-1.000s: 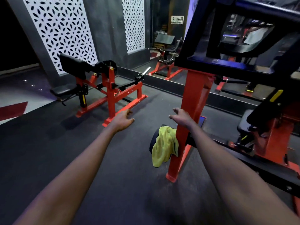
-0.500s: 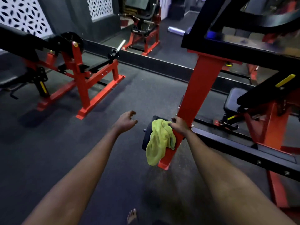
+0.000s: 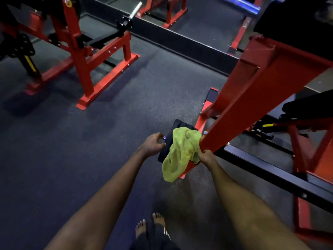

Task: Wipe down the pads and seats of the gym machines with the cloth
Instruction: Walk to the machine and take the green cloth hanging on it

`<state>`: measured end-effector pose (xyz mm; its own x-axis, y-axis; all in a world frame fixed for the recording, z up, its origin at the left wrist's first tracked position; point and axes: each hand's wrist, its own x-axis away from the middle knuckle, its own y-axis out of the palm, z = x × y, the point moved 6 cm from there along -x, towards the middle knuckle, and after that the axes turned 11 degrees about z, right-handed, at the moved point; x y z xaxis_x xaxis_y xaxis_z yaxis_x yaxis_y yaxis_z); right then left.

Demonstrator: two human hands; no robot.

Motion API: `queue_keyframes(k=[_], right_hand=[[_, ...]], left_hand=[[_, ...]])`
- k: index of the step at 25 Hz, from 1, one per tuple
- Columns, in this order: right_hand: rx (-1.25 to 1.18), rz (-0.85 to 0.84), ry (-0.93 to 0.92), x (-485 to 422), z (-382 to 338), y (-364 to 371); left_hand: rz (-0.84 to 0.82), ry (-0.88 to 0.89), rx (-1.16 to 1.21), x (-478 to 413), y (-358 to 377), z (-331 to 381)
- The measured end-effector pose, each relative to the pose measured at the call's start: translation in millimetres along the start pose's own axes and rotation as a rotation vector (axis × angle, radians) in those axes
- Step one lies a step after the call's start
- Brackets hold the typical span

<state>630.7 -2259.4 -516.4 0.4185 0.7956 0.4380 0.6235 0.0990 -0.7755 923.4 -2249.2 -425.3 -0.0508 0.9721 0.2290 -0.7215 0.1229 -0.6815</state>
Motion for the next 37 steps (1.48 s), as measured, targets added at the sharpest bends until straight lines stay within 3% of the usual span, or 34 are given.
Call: queue_keyframes(k=[13,19,22,24,28,32,37], right_hand=[[-0.480,-0.050,0.409,-65,8,72],[-0.194,0.009,0.174,-44,-14,52],[-0.243,-0.021,0.050,-26,-46,39],[-0.305,-0.121,-0.022,-15,-71,42],[-0.644,-0.399,0.070,35,-133,36],[-0.712,-0.600,0.082,84,-211,19],[-0.802,-0.932,-0.093,182,-328,2]], left_hand=[[0.001,-0.029,0.001,-42,25,-35],[-0.015,-0.068,-0.022,-37,23,-44],[-0.013,-0.107,-0.046,-29,10,-40],[-0.007,-0.117,-0.050,-26,-2,-36],[0.058,-0.182,-0.033,-6,-40,-40],[0.153,-0.324,-0.009,20,-81,-57],[0.331,-0.542,0.432,54,-149,-57]])
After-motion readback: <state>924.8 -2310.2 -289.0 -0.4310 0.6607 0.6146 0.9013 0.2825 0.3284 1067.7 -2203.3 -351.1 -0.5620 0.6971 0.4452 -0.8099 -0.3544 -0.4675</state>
